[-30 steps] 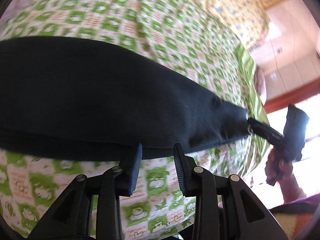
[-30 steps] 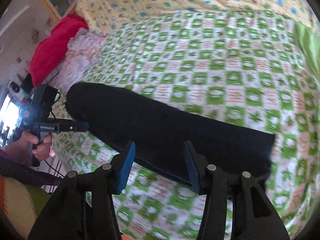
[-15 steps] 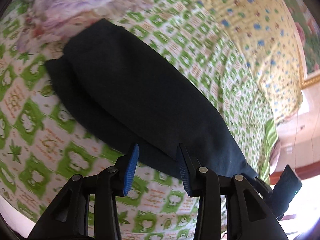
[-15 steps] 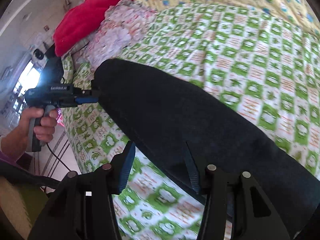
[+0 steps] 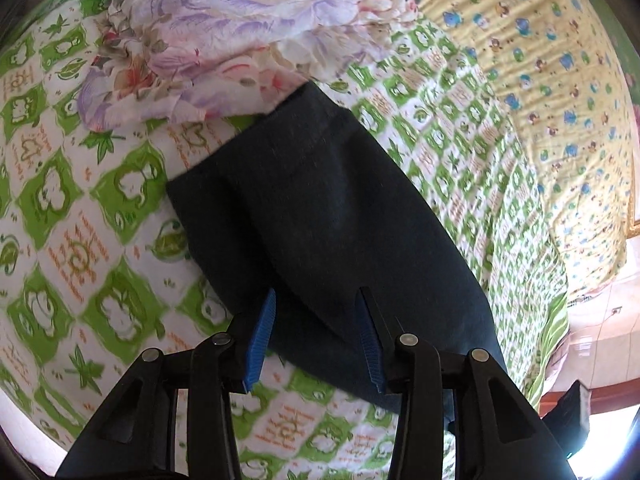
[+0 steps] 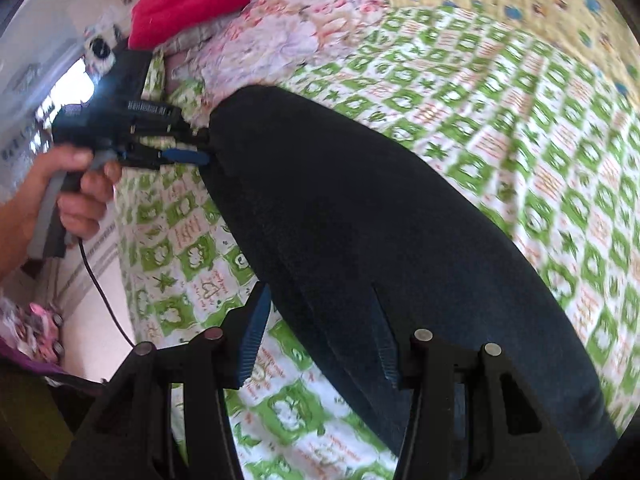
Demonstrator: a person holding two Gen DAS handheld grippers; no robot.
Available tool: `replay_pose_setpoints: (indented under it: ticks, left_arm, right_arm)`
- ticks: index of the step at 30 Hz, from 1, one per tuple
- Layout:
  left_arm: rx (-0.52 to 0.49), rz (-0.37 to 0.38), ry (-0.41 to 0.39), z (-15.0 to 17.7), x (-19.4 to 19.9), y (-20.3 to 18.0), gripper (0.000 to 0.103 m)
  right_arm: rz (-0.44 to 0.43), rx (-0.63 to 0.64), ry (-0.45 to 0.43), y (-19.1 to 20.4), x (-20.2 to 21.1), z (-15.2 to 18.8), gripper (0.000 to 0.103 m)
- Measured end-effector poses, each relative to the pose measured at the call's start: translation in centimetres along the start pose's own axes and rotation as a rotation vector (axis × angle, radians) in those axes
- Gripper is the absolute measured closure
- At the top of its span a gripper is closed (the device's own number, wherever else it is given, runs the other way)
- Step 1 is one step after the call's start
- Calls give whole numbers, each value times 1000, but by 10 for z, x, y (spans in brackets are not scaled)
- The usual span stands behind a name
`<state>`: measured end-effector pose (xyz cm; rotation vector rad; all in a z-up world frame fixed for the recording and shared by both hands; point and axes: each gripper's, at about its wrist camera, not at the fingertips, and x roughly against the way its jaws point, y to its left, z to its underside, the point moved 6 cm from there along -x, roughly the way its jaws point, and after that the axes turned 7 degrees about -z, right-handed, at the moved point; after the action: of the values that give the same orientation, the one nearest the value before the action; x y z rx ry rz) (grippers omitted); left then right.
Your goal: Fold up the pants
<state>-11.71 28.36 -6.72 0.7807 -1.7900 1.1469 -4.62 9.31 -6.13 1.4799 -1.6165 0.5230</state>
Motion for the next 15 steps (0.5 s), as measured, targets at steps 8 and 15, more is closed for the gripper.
replay_pose_setpoints:
  ticks: [8,15]
  left_arm:
    - [38,1,-14,-16,-10,7,66]
    - [3,1,-70,-23,-5,1,96]
  right_arm:
    - [123,113,70,-3,-23,4,60]
    - [96,101,38,-8,-7,-5,96]
